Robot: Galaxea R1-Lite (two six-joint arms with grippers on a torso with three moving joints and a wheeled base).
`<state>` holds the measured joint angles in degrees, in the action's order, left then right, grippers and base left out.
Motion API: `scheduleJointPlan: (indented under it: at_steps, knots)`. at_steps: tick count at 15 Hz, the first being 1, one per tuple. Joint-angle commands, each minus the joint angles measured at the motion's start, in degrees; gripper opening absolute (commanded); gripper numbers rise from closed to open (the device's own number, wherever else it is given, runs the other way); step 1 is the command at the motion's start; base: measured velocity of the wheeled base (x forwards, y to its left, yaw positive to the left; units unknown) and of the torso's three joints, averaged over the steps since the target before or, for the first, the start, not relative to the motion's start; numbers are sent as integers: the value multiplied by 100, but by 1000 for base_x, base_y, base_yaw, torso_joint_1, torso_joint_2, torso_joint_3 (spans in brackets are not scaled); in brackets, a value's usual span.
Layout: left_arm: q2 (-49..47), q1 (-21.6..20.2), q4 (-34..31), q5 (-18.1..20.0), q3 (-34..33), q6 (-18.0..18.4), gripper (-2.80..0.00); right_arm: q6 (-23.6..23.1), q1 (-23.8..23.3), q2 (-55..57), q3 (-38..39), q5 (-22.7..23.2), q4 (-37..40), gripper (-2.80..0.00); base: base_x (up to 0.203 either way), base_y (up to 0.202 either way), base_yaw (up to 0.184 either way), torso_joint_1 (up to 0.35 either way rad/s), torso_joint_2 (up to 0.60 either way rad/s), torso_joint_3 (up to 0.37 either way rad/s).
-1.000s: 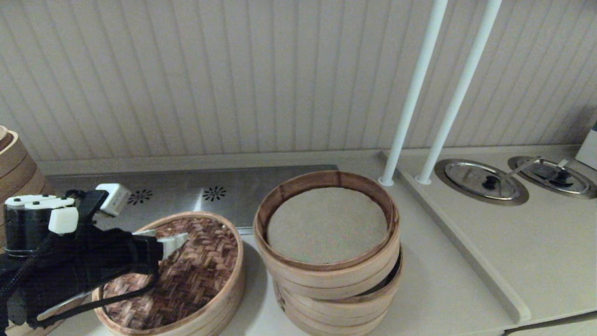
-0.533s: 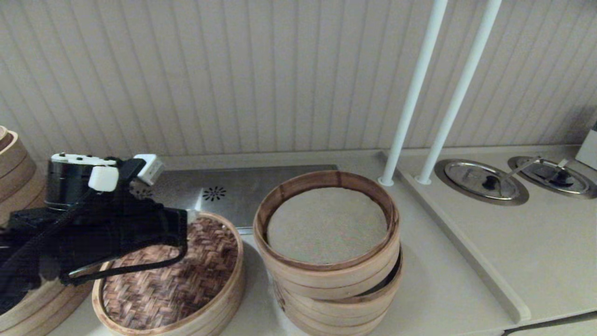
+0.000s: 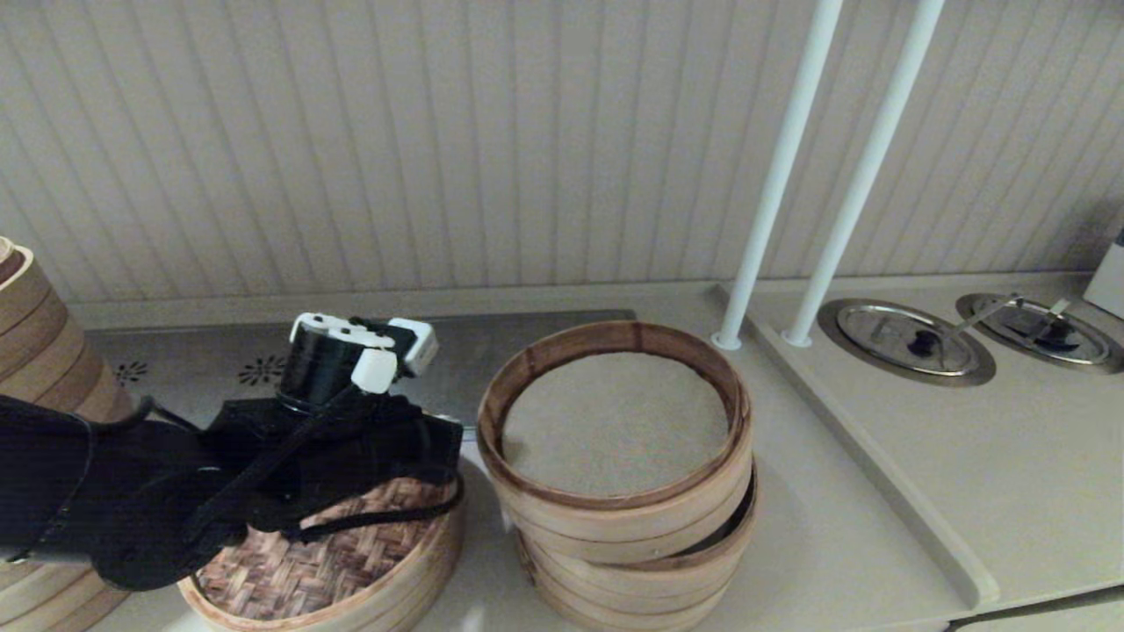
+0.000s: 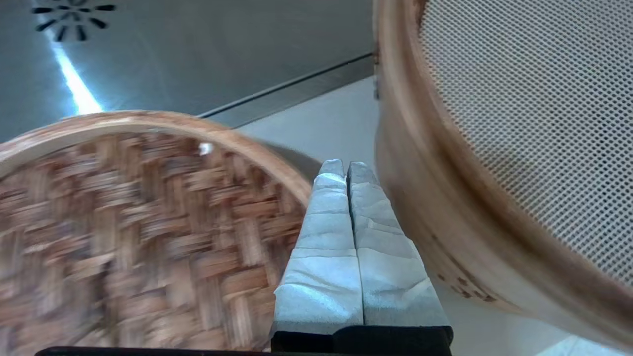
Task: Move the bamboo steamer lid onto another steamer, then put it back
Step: Pick up the steamer
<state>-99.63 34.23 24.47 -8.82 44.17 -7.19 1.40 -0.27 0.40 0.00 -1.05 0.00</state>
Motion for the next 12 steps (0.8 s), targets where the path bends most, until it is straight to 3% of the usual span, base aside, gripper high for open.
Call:
scheduleJointPlan:
  at_steps: [1,12]
  knots:
    - [-225,57,26,-6,77,-10,-280,0,0,4,18,-1,0,-280,0,0,0,0,0,0]
    - [-365,417,208,-66,382,-98,-280,0,0,4,26,-1,0,-280,0,0,0,0,0,0]
